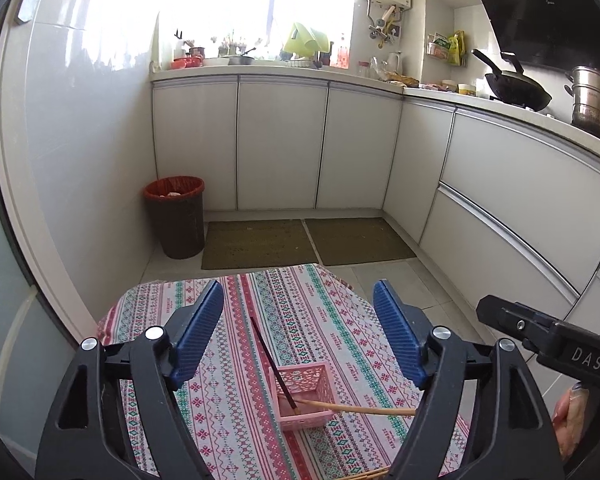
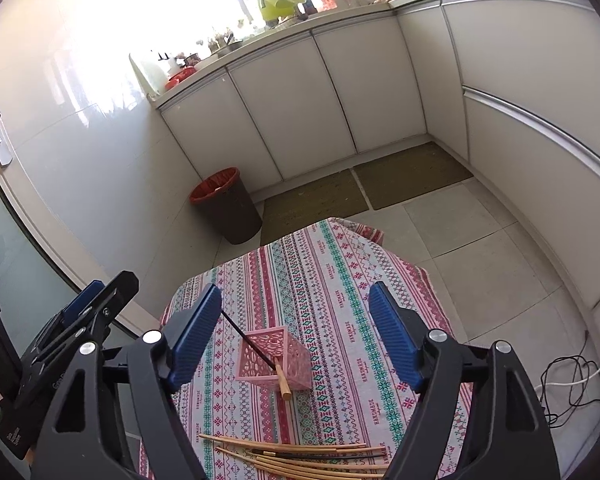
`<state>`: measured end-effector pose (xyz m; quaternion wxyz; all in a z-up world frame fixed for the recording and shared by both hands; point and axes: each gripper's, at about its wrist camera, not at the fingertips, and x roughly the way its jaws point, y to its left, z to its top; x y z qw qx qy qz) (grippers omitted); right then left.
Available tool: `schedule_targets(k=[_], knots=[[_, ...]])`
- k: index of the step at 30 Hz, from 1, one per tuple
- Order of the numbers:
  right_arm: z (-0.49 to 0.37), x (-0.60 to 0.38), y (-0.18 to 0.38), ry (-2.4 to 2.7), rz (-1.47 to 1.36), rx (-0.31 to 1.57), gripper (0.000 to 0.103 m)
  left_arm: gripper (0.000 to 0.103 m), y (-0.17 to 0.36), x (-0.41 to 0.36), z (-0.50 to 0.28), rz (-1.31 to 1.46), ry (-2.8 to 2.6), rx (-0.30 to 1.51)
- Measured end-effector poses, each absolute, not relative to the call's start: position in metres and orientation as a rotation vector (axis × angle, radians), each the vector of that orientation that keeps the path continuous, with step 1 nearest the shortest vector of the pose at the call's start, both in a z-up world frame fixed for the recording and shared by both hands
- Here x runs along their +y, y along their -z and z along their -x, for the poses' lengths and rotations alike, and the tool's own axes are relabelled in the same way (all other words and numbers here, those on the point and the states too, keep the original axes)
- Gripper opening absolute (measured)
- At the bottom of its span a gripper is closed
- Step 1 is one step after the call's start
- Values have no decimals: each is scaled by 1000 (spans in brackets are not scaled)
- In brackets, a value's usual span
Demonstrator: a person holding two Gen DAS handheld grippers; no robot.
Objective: Organize utensils
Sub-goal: 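Move both open grippers back over the chopstick bundle, then close the left gripper on a wooden chopstick from the bundle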
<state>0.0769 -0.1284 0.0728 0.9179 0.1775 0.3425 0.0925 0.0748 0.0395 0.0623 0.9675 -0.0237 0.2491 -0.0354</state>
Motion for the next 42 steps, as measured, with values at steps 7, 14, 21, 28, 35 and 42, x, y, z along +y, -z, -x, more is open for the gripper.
schedule_targets(k=[7, 14, 21, 28, 35, 42], knots=[[-59, -141, -79, -87, -330, 621, 96, 96, -65, 34, -60, -9, 23, 438], [-40, -167, -52, 3, -287, 684, 96, 96, -57, 10, -47, -119, 243, 521], [-27, -237, -10, 144, -536, 827, 96, 96, -16, -55, -21, -376, 502, 698], [-6, -283, 17, 221, -730, 889, 96, 96, 67, -109, -22, -515, 663, 985], [-8, -284, 35, 180, -767, 977, 96, 70, 171, -111, -48, -687, 531, 1289], [-13, -274, 46, 108, -807, 1038, 96, 53, 189, -80, -61, -656, 535, 1359]])
